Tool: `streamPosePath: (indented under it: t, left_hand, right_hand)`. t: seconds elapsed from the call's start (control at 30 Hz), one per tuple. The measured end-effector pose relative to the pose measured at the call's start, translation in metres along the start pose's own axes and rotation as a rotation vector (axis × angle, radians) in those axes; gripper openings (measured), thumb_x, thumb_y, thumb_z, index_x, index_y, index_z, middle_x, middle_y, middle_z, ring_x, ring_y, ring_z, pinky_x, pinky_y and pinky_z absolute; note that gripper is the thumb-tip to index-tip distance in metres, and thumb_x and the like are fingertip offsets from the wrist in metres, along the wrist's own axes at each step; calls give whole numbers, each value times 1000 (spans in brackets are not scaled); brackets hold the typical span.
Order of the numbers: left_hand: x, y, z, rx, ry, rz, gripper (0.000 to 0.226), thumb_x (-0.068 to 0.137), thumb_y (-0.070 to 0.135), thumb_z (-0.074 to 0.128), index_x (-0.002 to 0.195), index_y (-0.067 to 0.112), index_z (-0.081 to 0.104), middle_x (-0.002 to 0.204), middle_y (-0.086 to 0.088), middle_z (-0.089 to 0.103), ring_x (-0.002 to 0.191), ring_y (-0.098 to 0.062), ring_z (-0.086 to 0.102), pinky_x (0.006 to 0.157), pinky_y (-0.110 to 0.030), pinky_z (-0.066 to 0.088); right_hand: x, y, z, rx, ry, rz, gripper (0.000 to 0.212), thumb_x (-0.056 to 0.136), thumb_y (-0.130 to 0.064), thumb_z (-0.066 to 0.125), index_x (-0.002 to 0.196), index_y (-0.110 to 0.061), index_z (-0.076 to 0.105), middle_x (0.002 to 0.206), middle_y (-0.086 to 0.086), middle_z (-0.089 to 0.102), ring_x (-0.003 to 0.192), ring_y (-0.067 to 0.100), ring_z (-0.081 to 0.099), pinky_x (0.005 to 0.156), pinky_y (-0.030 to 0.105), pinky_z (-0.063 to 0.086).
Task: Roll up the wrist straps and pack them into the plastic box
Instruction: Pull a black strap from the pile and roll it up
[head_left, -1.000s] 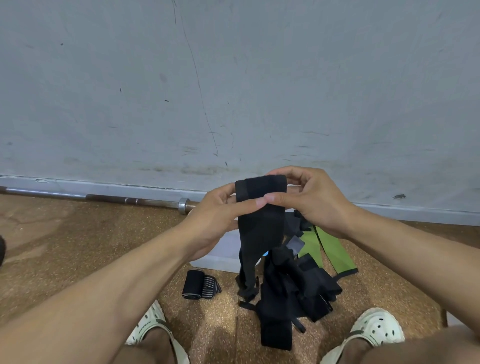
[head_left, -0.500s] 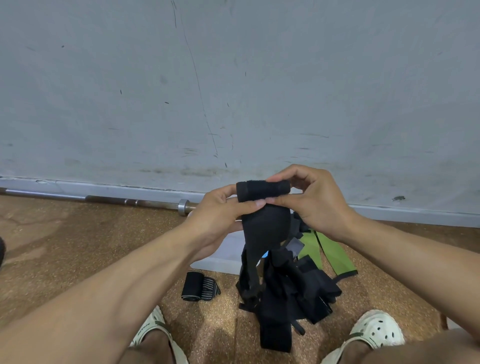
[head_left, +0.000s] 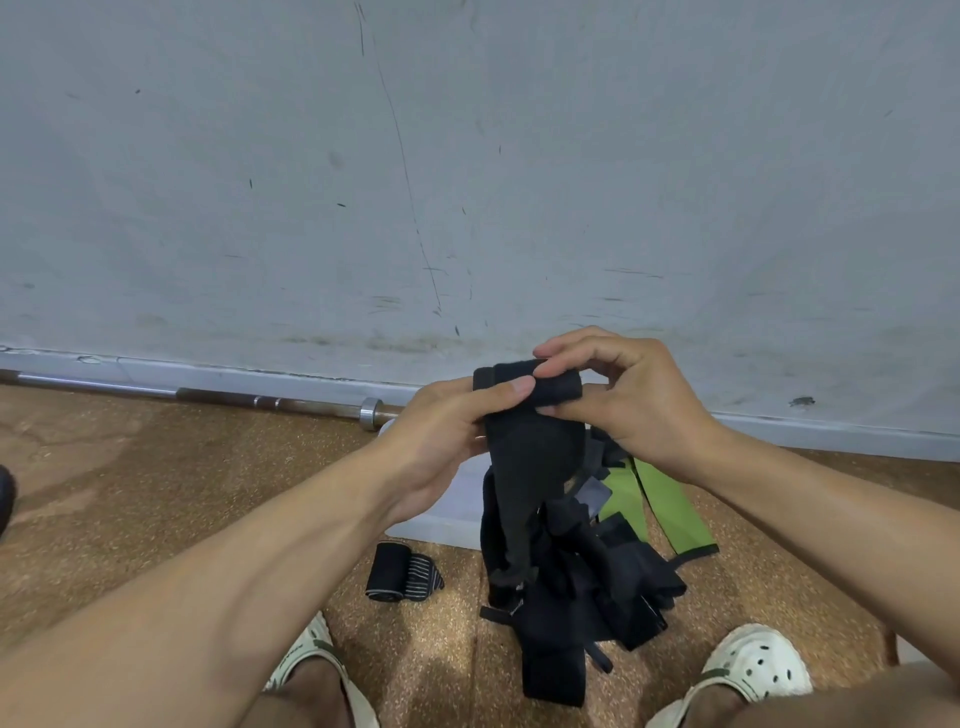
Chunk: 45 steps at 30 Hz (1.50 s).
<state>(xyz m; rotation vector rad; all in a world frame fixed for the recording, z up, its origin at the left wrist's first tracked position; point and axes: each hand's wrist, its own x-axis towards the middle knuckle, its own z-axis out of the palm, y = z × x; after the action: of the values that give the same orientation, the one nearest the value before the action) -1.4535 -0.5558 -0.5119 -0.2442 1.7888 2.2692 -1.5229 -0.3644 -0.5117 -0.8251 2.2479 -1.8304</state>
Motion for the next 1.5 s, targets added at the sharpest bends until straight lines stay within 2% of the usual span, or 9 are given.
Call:
streamPosePath:
  t: [0.17,0.3,0.4,0.5,0.6,0.8,1.0,1.23,1.5]
  left_hand:
    - [-1,2,-5,46,57,41,36,89,15,74,125,12,68,115,-4,76,109,-19,72,95,-34,55]
    - [-1,0,-6,11,38,71,39,88,6,74,126,11,66,113,-7,77,106,-21,74,86,-33,58]
    - [1,-2,-6,-4,35,87,41,88,1,72,127,11,64,113,-9,76,107,-23,73,86,-32,60]
    - [2,-6,-4,-16,63,94,44,87,-5,72,127,12,63,113,-9,75,106,-24,73,88,-37,61]
    - [4,-7,-2,-70,108,94,45,85,-2,75,126,12,64,113,-6,75,103,-22,74,89,-41,60]
    - [2,-7,-1,-48,29,54,34,95,20,68,129,15,67,121,-3,74,111,-19,72,84,-33,60]
    - [4,-5,-3,-31,85,103,33,91,11,72,123,10,69,121,-4,74,107,-24,74,84,-36,61]
    - [4,-5,-1,0,139,140,34,85,1,76,118,3,68,123,-4,72,94,-21,76,74,-34,63]
    - [2,-8,1,-42,24,-15,35,99,15,59,134,16,60,126,-8,72,116,-25,69,93,-43,56]
  right_hand:
    - [2,-7,-4,86,-83,198,63,67,-30,86,127,-30,66,128,-7,69,108,15,73,102,44,56]
    - [2,-3,-1,204,-180,342,61,79,-33,75,137,-25,59,127,-4,72,112,18,72,102,44,56]
    - [-1,-1,1,218,-287,374,45,88,-35,66,131,-20,65,119,2,76,111,20,73,97,39,57]
    - [-3,0,3,220,-249,335,34,95,-24,64,128,-16,67,114,5,77,103,23,75,82,34,61]
    - [-3,3,5,222,-209,312,30,98,-17,64,128,-15,69,119,4,76,107,25,74,81,38,62]
    - [-1,0,3,234,-137,286,27,97,-13,65,123,-14,71,122,-1,75,106,24,74,80,39,64]
    - [1,1,0,217,-110,260,31,90,-10,72,121,-17,72,121,-2,75,104,25,75,74,34,63]
    - [1,0,-4,270,-134,274,38,83,-28,72,120,-18,73,116,6,76,105,25,74,78,39,63]
    - [-2,-1,-2,245,-76,207,38,82,-16,75,121,-18,72,110,5,79,100,25,76,83,33,62]
